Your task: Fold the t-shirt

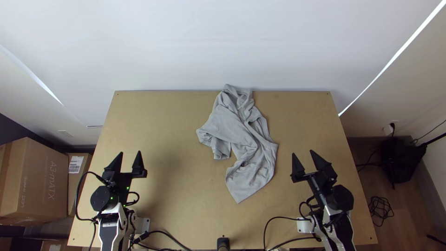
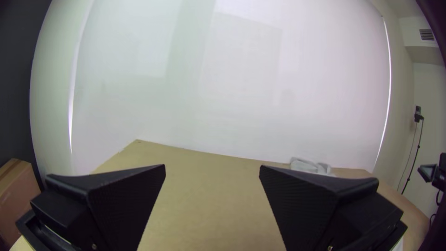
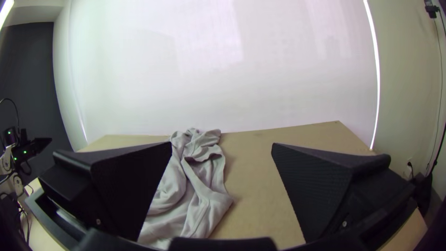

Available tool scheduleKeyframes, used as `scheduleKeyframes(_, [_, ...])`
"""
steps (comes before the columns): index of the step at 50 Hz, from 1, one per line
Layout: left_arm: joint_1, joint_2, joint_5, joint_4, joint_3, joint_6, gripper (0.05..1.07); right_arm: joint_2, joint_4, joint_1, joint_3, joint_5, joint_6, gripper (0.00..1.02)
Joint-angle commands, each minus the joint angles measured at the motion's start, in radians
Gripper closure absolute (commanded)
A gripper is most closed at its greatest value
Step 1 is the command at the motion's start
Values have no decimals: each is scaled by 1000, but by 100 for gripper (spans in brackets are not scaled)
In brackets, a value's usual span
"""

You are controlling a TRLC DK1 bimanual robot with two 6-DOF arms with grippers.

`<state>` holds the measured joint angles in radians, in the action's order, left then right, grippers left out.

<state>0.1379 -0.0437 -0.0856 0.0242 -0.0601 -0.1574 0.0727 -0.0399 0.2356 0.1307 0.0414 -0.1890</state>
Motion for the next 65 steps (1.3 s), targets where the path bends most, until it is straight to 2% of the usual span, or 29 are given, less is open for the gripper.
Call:
scheduleKeyframes(1, [-9,-74,-3,10,-86,-4,10,122,-9,-9,139,-5,3,3])
scheduleKeyframes(11, [-23,-303,-6,-53,-299,-4,10,246,-121,8,348,11,0,3])
scheduleKeyframes(19, [-52,-427,-6,-107,-435,-18,10,323,-279,42,460,11,-12,3])
scheduleKeyframes(26, [-83,-558,-6,-188,-543,-24,10,411,-479,93,532,11,-79,3])
scheduleKeyframes(31, [-101,-622,-9,-230,-600,-25,10,434,-557,140,530,15,-142,3])
scheduleKeyframes(38, [-149,-659,-9,-268,-638,-37,10,449,-609,169,486,68,-233,3])
scheduleKeyframes(45, [-181,-713,-11,-348,-676,-51,10,526,-670,205,478,107,-288,3])
scheduleKeyframes(53, [-182,-739,-20,-366,-678,-65,10,641,-719,205,469,235,-322,4])
scheduleKeyframes(59, [-185,-737,-22,-371,-679,-71,10,694,-709,232,458,238,-357,4])
scheduleKeyframes(65, [-187,-737,-22,-371,-682,-73,10,757,-698,237,461,236,-352,4])
